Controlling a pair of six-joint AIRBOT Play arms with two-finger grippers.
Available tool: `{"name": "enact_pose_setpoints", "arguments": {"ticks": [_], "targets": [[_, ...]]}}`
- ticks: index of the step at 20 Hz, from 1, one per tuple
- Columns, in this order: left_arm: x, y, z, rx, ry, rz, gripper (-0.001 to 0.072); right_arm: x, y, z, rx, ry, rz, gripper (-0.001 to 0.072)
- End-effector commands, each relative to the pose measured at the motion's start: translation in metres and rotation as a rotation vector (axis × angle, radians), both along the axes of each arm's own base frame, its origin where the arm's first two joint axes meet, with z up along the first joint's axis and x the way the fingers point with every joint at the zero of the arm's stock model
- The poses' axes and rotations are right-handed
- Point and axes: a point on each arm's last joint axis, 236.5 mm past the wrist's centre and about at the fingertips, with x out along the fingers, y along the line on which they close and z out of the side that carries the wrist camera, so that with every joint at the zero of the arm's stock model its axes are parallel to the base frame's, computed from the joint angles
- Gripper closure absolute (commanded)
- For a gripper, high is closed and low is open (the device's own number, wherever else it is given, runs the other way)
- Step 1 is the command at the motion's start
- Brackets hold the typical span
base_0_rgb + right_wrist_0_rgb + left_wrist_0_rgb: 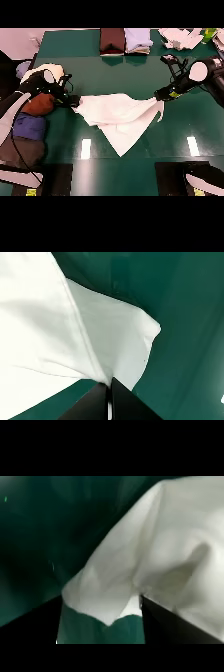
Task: Fold the shirts.
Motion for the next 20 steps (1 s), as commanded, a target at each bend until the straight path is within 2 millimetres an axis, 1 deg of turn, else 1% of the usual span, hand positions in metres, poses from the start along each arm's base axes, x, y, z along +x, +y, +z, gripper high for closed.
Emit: {"name": "enact_pose_setpoints", "arguments": {"ticks": [1, 2, 3, 4, 5, 6, 7, 8, 9, 10, 11, 12, 13, 15, 17, 18, 19, 20], "targets": [[0.002, -0.009, -0.014, -0.031, 0.024, 0.023, 0.0379, 0.001, 0.003, 0.0, 0.006, -0.003, 0.006, 0.0697], [0.005, -0.009, -0.01, -0.031, 0.01, 0.013, 0.0551, 0.001, 0.003, 0.001, 0.005, -0.008, 0.005, 0.0697], [0.011, -0.006, -0.003, -0.019, -0.023, 0.0, 0.0681, 0.003, 0.003, 0.004, 0.01, -0.024, 0.005, 0.0697], [0.022, -0.002, 0.012, -0.003, -0.079, -0.008, 0.0677, 0.006, 0.002, 0.01, 0.011, -0.054, 0.004, 0.0697], [0.036, 0.003, 0.036, 0.017, -0.159, -0.013, 0.0678, 0.009, -0.003, 0.021, 0.008, -0.091, -0.003, 0.0697], [0.051, 0.008, 0.067, 0.04, -0.254, -0.019, 0.0678, 0.012, -0.007, 0.035, 0.006, -0.122, -0.012, 0.0697], [0.065, 0.015, 0.106, 0.067, -0.364, -0.025, 0.0678, 0.016, -0.014, 0.058, 0.015, -0.164, -0.027, 0.0697], [0.075, 0.022, 0.156, 0.089, -0.49, -0.023, 0.0678, 0.02, -0.022, 0.084, 0.025, -0.217, -0.042, 0.0697], [0.079, 0.028, 0.208, 0.101, -0.614, -0.018, 0.0678, 0.024, -0.03, 0.119, 0.04, -0.3, -0.057, 0.0697], [0.077, 0.033, 0.267, 0.106, -0.752, -0.005, 0.0678, 0.026, -0.039, 0.154, 0.052, -0.388, -0.071, 0.0697], [0.067, 0.036, 0.321, 0.098, -0.874, 0.007, 0.0678, 0.026, -0.049, 0.193, 0.068, -0.485, -0.097, 0.0697], [0.051, 0.038, 0.375, 0.081, -0.996, 0.022, 0.0678, 0.021, -0.059, 0.23, 0.077, -0.574, -0.114, 0.0697], [0.029, 0.041, 0.423, 0.064, -1.108, 0.035, 0.0678, 0.012, -0.067, 0.267, 0.085, -0.666, -0.126, 0.0697], [-0.019, 0.048, 0.495, 0.037, -1.284, 0.055, 0.0678, -0.01, -0.08, 0.326, 0.091, -0.815, -0.139, 0.0697], [-0.064, 0.055, 0.547, 0.014, -1.427, 0.074, 0.0678, -0.035, -0.089, 0.368, 0.093, -0.921, -0.156, 0.0697], [-0.084, 0.057, 0.567, 0.0, -1.489, 0.082, 0.0678, -0.045, -0.094, 0.383, 0.093, -0.962, -0.168, 0.0697], [-0.101, 0.059, 0.584, -0.013, -1.544, 0.089, 0.0678, -0.052, -0.099, 0.396, 0.091, -0.999, -0.182, 0.0697], [-0.111, 0.06, 0.594, -0.022, -1.574, 0.097, 0.0679, -0.057, -0.102, 0.404, 0.087, -1.023, -0.194, 0.0697]]}}
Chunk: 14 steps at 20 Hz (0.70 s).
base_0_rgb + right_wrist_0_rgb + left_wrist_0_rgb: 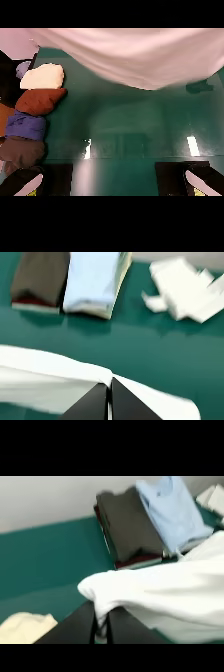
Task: Fold the shirts.
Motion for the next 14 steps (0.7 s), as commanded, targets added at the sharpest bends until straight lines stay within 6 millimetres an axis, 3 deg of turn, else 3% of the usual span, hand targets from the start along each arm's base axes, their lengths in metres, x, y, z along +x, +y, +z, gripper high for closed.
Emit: {"name": "enact_pose_setpoints", "arguments": {"ticks": [1, 4, 6, 8, 10, 14], "targets": [[-0.064, 0.01, 0.063, -0.043, -0.194, 0.003, 0.0678, -0.031, -0.018, 0.048, -0.012, -0.135, -0.05, 0.0697], [-0.063, -0.002, 0.059, -0.061, -0.165, -0.044, 0.0679, -0.026, -0.03, 0.052, -0.02, -0.155, -0.094, 0.0697], [-0.039, -0.011, 0.031, -0.051, -0.056, -0.067, 0.0679, -0.011, -0.036, 0.042, -0.021, -0.118, -0.112, 0.0697], [-0.006, -0.021, -0.016, -0.03, 0.106, -0.085, 0.0678, 0.018, -0.029, 0.02, -0.016, -0.041, -0.075, 0.0697], [0.034, -0.029, -0.089, -0.003, 0.324, -0.093, 0.0679, 0.057, -0.015, -0.024, 0.013, 0.09, -0.015, 0.0697], [0.092, -0.035, -0.277, 0.056, 0.784, -0.076, 0.0678, 0.13, 0.003, -0.179, 0.049, 0.48, 0.049, 0.0697]]}}
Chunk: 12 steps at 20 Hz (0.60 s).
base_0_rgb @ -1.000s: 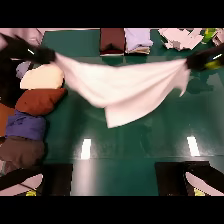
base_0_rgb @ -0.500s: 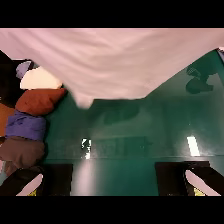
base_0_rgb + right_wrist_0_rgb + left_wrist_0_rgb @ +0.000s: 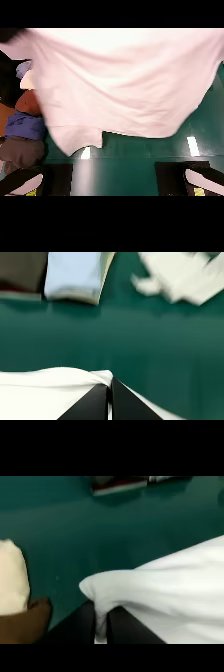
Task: Fold the shirts.
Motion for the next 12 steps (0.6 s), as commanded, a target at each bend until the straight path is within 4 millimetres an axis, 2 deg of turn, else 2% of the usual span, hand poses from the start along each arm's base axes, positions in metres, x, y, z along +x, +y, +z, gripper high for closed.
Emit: {"name": "enact_pose_setpoints", "arguments": {"ticks": [1, 3, 5, 7, 9, 10, 11, 12], "targets": [[0.036, -0.002, -0.157, 0.066, 0.342, 0.003, 0.0678, 0.049, 0.02, -0.124, 0.039, 0.293, 0.057, 0.0697], [0.068, 0.001, -0.221, 0.098, 0.381, 0.023, 0.0677, 0.078, 0.03, -0.179, 0.044, 0.366, 0.07, 0.0697], [0.09, 0.001, -0.265, 0.108, 0.412, 0.038, 0.0677, 0.101, 0.041, -0.217, 0.045, 0.403, 0.085, 0.0697], [0.098, 0.0, -0.29, 0.11, 0.44, 0.044, 0.0677, 0.113, 0.05, -0.247, 0.045, 0.441, 0.097, 0.0696], [0.099, 0.001, -0.296, 0.113, 0.45, 0.044, 0.0675, 0.116, 0.053, -0.268, 0.045, 0.481, 0.101, 0.0669], [0.099, 0.001, -0.293, 0.112, 0.445, 0.043, 0.0568, 0.117, 0.053, -0.273, 0.046, 0.488, 0.101, 0.0509], [0.098, 0.001, -0.289, 0.112, 0.439, 0.043, 0.031, 0.117, 0.053, -0.273, 0.045, 0.489, 0.101, 0.0414], [0.096, 0.002, -0.281, 0.119, 0.442, 0.041, 0.0256, 0.116, 0.049, -0.268, 0.047, 0.481, 0.094, 0.0399]]}}
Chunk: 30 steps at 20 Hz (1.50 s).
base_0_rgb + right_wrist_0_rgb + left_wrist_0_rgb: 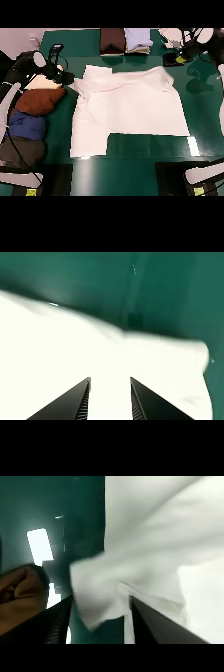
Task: Fold the shirts.
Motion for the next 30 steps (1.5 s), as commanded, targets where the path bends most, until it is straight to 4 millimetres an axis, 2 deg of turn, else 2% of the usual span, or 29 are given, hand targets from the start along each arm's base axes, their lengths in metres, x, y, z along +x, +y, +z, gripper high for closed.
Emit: {"name": "enact_pose_setpoints", "arguments": {"ticks": [1, 4, 6, 8, 9, 10, 11, 13, 15, 17, 19, 23, 28, 30], "targets": [[-0.004, 0.003, 0.004, 0.019, 0.022, -0.009, 0.0289, 0.001, -0.005, -0.007, 0.003, 0.015, -0.011, 0.0399], [-0.034, 0.008, 0.028, 0.036, 0.066, -0.02, 0.0289, -0.035, -0.029, 0.02, -0.004, 0.056, -0.045, 0.0399], [-0.067, 0.013, 0.022, 0.034, 0.123, -0.001, 0.0289, -0.075, -0.051, 0.021, -0.005, 0.109, -0.093, 0.0399], [-0.103, 0.016, 0.005, 0.025, 0.185, 0.025, 0.0289, -0.126, -0.075, 0.005, -0.004, 0.206, -0.158, 0.0396], [-0.118, 0.019, -0.004, 0.023, 0.207, 0.039, 0.0289, -0.15, -0.085, -0.007, 0.003, 0.247, -0.193, 0.0336], [-0.132, 0.02, -0.012, 0.019, 0.221, 0.048, 0.0289, -0.176, -0.095, -0.021, 0.012, 0.291, -0.235, 0.0206], [-0.142, 0.021, -0.019, 0.017, 0.234, 0.05, 0.0289, -0.202, -0.104, -0.036, 0.025, 0.337, -0.282, 0.0179], [-0.157, 0.02, -0.029, 0.006, 0.265, 0.051, 0.0289, -0.249, -0.117, -0.07, 0.062, 0.438, -0.376, 0.0179], [-0.16, 0.014, -0.032, -0.018, 0.276, 0.053, 0.0289, -0.285, -0.122, -0.102, 0.092, 0.511, -0.447, 0.0181], [-0.156, 0.011, -0.031, -0.036, 0.261, 0.057, 0.0289, -0.303, -0.123, -0.126, 0.109, 0.541, -0.474, 0.0182], [-0.155, 0.01, -0.031, -0.04, 0.256, 0.058, 0.0289, -0.309, -0.121, -0.14, 0.111, 0.548, -0.475, 0.0182], [-0.154, 0.01, -0.031, -0.041, 0.255, 0.059, 0.0289, -0.302, -0.117, -0.153, 0.093, 0.526, -0.446, 0.0182], [-0.155, 0.01, -0.031, -0.04, 0.258, 0.058, 0.0289, -0.301, -0.1, -0.176, 0.086, 0.612, -0.37, 0.019], [-0.159, 0.01, -0.032, -0.037, 0.273, 0.055, 0.0289, -0.301, -0.094, -0.18, 0.079, 0.63, -0.349, 0.0242]]}}
